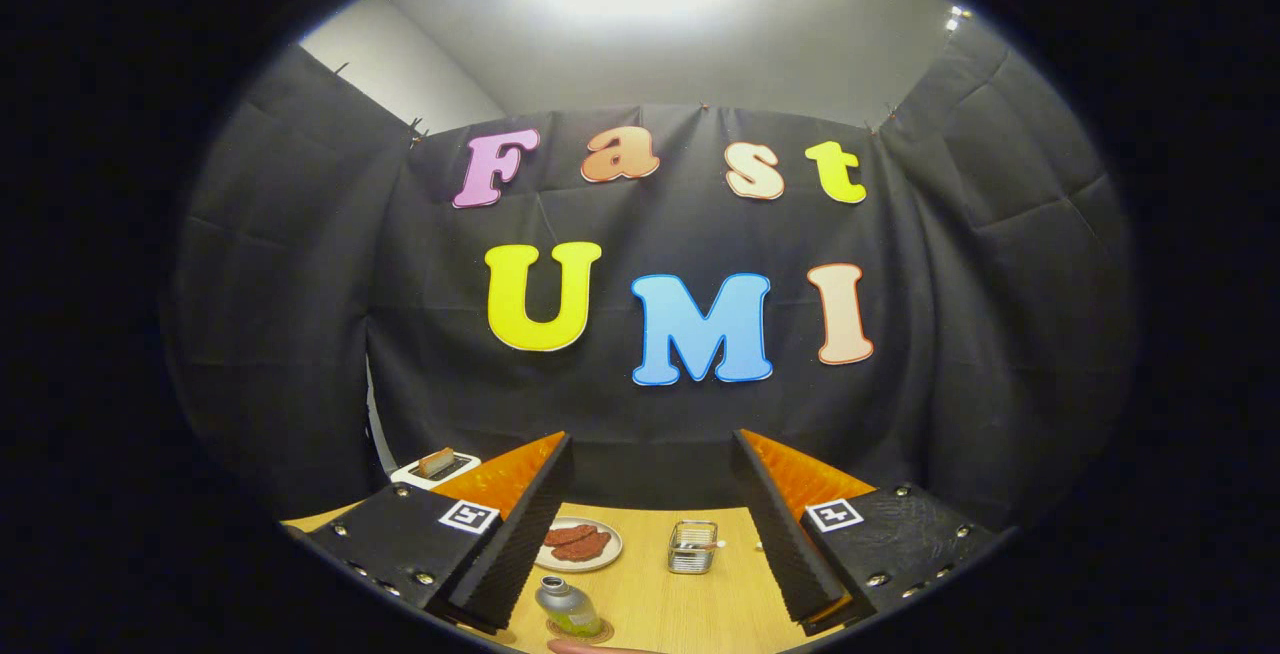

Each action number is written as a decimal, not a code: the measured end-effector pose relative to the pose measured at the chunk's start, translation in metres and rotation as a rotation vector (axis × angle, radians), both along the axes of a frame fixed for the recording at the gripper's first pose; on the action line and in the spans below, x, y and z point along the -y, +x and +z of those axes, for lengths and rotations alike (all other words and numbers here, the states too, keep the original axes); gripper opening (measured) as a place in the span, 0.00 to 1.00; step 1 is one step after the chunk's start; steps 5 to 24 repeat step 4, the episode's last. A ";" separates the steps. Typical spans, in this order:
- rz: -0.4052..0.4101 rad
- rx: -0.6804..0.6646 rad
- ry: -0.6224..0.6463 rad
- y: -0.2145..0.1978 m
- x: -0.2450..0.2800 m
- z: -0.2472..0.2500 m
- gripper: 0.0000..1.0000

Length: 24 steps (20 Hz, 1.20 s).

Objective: Take the bottle from table, then pour the juice into the cup, finally place the bottle on the coaster

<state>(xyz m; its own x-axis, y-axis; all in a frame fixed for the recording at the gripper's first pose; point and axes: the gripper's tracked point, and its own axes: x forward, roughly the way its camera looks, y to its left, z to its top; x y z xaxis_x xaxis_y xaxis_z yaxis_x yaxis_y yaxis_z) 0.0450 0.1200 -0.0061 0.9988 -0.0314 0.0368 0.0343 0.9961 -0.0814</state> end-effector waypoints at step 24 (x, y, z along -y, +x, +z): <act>-0.041 -0.024 -0.049 -0.002 0.027 0.010 0.96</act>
